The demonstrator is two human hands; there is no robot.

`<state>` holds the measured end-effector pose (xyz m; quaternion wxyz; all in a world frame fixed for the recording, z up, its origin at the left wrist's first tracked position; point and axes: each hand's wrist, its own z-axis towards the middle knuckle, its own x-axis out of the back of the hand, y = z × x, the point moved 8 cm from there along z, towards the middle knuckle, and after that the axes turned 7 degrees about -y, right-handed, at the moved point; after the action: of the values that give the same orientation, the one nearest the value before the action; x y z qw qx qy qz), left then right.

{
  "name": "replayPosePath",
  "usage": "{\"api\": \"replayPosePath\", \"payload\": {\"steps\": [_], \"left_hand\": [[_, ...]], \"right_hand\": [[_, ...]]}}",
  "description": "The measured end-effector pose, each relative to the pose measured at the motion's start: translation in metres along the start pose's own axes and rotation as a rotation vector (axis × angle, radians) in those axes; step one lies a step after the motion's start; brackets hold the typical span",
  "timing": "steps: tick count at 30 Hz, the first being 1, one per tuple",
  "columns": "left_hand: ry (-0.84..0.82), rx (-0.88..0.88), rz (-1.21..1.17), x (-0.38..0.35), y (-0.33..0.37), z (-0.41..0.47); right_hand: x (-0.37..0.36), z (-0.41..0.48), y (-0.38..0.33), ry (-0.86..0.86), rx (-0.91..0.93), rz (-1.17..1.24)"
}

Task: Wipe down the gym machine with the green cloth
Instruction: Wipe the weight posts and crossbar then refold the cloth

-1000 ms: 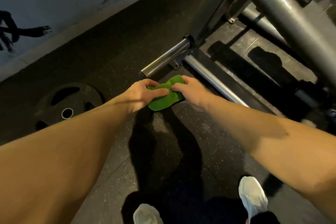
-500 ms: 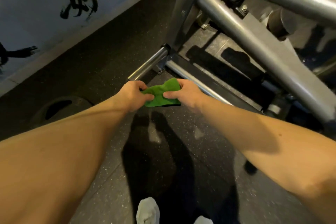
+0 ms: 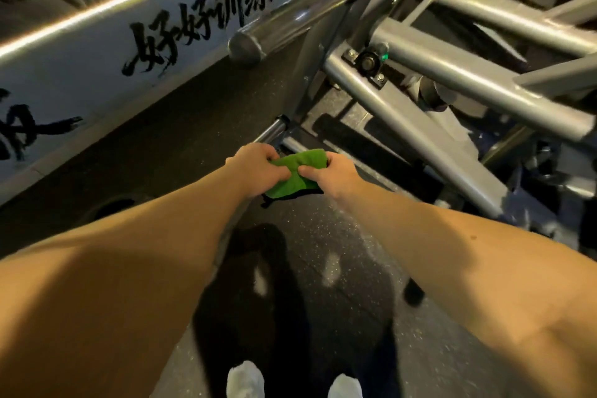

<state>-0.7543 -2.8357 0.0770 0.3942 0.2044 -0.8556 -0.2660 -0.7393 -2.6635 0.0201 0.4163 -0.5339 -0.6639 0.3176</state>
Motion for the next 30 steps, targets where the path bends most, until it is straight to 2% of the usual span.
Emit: {"api": "replayPosePath", "payload": {"steps": [7, 13, 18, 22, 24, 30], "left_hand": [[-0.062, -0.119, -0.034, 0.016, 0.062, -0.056], [-0.071, -0.17, 0.014, 0.058, 0.109, -0.086], [-0.092, -0.197, -0.041, 0.088, 0.144, -0.109], [-0.097, -0.229, -0.087, 0.105, 0.165, -0.122], [-0.118, -0.242, -0.101, 0.111, 0.173, -0.129], [-0.168, -0.296, -0.092, 0.14, 0.197, -0.156]], "right_hand": [[0.036, -0.065, -0.061, 0.161, -0.029, -0.058], [0.066, -0.106, -0.112, 0.171, -0.058, -0.051], [0.074, -0.128, -0.156, 0.153, -0.062, 0.207], [0.06, -0.141, -0.184, -0.001, -0.082, 0.518], [0.054, -0.146, -0.193, -0.045, -0.081, 0.568], [0.053, -0.154, -0.216, 0.103, -0.072, 0.589]]}}
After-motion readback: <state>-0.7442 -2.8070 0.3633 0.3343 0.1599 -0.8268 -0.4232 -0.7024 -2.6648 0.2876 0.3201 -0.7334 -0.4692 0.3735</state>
